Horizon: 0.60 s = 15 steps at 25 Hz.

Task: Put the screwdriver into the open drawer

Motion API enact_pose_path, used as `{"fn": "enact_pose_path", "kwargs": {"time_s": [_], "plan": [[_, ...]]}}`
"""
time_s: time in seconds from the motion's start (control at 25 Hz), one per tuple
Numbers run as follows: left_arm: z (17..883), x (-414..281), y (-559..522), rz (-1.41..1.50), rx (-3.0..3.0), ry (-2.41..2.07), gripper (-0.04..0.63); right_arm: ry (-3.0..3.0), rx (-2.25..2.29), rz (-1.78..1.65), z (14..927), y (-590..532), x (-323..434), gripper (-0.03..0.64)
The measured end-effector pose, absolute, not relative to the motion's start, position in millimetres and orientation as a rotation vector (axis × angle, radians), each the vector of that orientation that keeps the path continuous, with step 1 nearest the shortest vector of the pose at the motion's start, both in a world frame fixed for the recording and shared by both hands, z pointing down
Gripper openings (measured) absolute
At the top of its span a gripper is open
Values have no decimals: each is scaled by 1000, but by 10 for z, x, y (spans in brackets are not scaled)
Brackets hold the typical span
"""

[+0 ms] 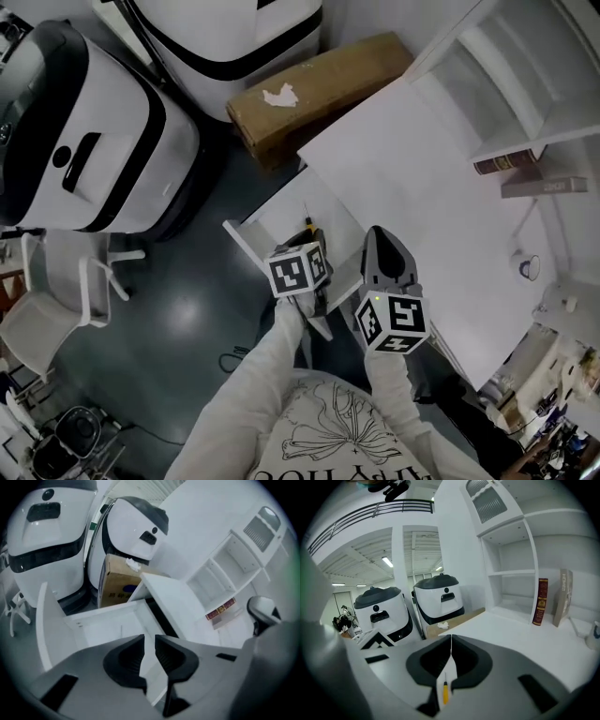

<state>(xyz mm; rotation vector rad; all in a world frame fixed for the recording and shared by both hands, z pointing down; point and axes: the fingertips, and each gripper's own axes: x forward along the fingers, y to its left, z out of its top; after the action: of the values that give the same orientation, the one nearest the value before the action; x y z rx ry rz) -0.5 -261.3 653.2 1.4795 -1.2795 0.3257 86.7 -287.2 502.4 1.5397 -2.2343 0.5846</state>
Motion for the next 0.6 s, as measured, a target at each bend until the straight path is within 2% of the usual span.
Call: {"fn": "enact_pose_path", "kwargs": {"time_s": [0.28,0.6], "plan": [[5430,-187,-2681,233,1705,-1422,20,-2319,1584,488,4468,-2819,815,4],[4208,-527,-2744,160,1972,-1697,11,-2434,1608,365,3899,-2839,670,4]]}}
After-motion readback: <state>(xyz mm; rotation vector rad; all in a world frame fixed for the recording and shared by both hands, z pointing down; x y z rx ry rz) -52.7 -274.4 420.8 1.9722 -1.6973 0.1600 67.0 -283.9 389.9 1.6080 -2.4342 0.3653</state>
